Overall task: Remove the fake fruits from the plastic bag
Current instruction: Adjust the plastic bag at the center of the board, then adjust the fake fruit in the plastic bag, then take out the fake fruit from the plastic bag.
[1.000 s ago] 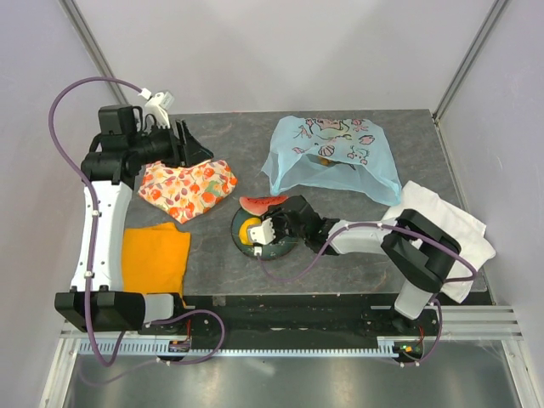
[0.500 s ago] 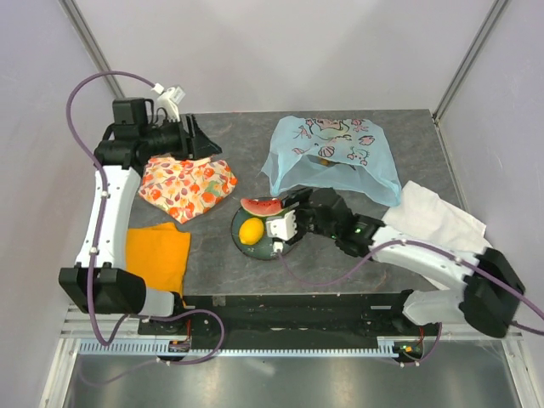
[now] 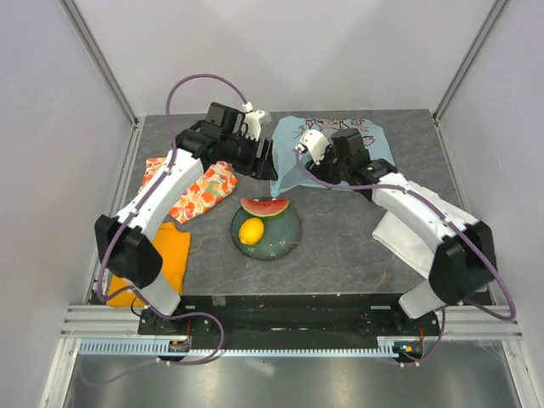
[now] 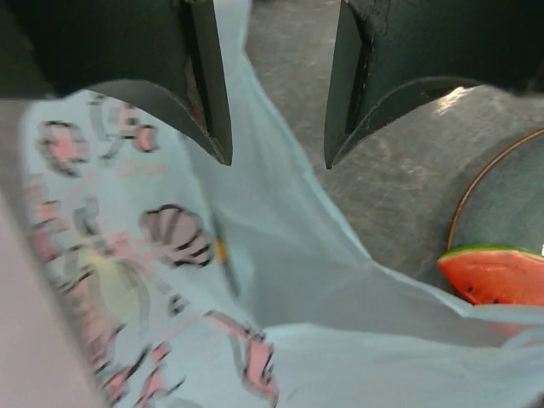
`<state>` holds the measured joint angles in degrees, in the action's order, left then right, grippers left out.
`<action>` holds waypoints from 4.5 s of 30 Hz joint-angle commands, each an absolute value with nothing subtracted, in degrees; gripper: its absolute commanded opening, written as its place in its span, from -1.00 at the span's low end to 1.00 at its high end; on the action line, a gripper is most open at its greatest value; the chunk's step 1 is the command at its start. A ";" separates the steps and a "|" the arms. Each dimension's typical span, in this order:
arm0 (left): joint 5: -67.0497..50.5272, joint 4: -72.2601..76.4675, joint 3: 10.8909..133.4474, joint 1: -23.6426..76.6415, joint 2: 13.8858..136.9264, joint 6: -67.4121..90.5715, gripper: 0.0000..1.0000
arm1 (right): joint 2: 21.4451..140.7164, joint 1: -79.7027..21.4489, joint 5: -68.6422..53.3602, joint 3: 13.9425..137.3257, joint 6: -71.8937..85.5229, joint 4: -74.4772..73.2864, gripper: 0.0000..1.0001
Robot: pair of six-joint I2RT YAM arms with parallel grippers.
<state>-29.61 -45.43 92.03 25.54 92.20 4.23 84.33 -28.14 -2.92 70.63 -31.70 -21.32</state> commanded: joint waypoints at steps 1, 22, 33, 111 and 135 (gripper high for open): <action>-22.85 -46.49 98.34 26.10 99.03 1.06 0.47 | 91.65 -27.34 -4.22 76.81 -20.66 -25.14 0.03; -14.51 -48.77 101.07 32.25 107.66 -1.93 -0.06 | 100.90 -24.87 -11.26 81.56 -13.88 -21.71 0.07; -14.24 -49.48 103.71 32.17 102.05 -6.50 -0.97 | 110.82 -21.19 9.40 87.26 -16.44 -18.28 0.11; -19.86 -47.55 114.17 31.64 105.91 -6.86 -0.97 | 105.74 -20.30 -3.18 97.04 -23.46 -42.81 0.31; -20.65 -47.20 115.49 31.64 106.17 -6.24 -0.97 | 121.19 -24.52 -12.31 110.91 -30.67 -41.13 -0.01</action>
<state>-19.00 -49.15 114.04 30.28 106.67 -6.48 118.17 -24.43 -15.84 105.45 -29.06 -40.80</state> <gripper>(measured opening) 0.027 0.497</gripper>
